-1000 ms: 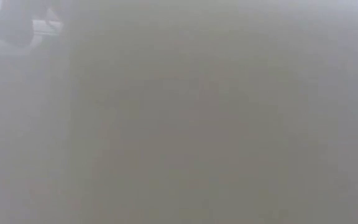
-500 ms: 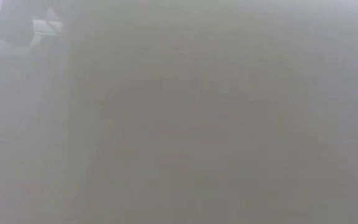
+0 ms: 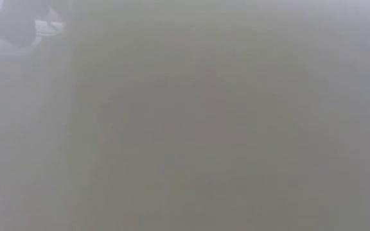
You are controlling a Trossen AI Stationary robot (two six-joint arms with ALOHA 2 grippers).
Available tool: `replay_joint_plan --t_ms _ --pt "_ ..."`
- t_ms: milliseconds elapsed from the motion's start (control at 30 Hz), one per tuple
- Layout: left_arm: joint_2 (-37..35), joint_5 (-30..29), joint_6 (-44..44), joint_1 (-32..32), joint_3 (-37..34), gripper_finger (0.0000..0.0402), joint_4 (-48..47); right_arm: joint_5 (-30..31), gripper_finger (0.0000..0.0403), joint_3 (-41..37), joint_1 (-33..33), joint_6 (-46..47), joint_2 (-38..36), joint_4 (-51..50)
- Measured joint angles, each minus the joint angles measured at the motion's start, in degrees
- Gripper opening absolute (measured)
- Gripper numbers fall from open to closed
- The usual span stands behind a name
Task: Pick & Place Toothbrushes
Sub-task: Put the blue toothbrush into the top transparent bin
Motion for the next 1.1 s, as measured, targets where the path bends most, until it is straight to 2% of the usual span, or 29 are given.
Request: replay_joint_plan --t_ms 133,400,500,667,800,900,1000,1100 --pt "0.00 0.00 0.13 -0.02 0.00 0.0115 0.00 -0.18 0.0260 0.00 -5.45 -3.16 0.00 2.06" --pt "0.00 0.00 0.17 -0.02 0.00 0.0115 -0.07 1.04 0.0260 0.00 -13.95 -3.49 0.02 1.87" --pt "0.00 0.00 0.54 0.00 0.00 0.0115 -0.07 4.18 0.0260 -0.87 -15.83 -3.59 0.02 2.10" --pt "0.00 0.00 0.61 0.00 0.00 0.0115 -0.15 14.86 0.0260 -5.54 -17.70 -5.85 0.11 4.04" --pt "0.00 -0.05 1.77 -0.02 0.00 0.0115 -0.13 20.02 0.0260 -7.27 -19.58 -8.50 0.11 4.22" --pt "0.00 -2.15 2.36 0.00 0.00 0.0115 -0.04 24.54 0.0260 -7.23 -20.73 -9.16 0.11 2.54" --pt "0.00 -3.07 2.33 0.15 0.00 0.0115 -0.01 24.93 0.0260 -7.23 -21.29 -13.49 0.11 -0.11" --pt "0.00 -3.50 2.25 0.15 0.00 0.0115 0.00 24.92 0.0260 -7.23 -21.20 -10.56 0.11 1.69"
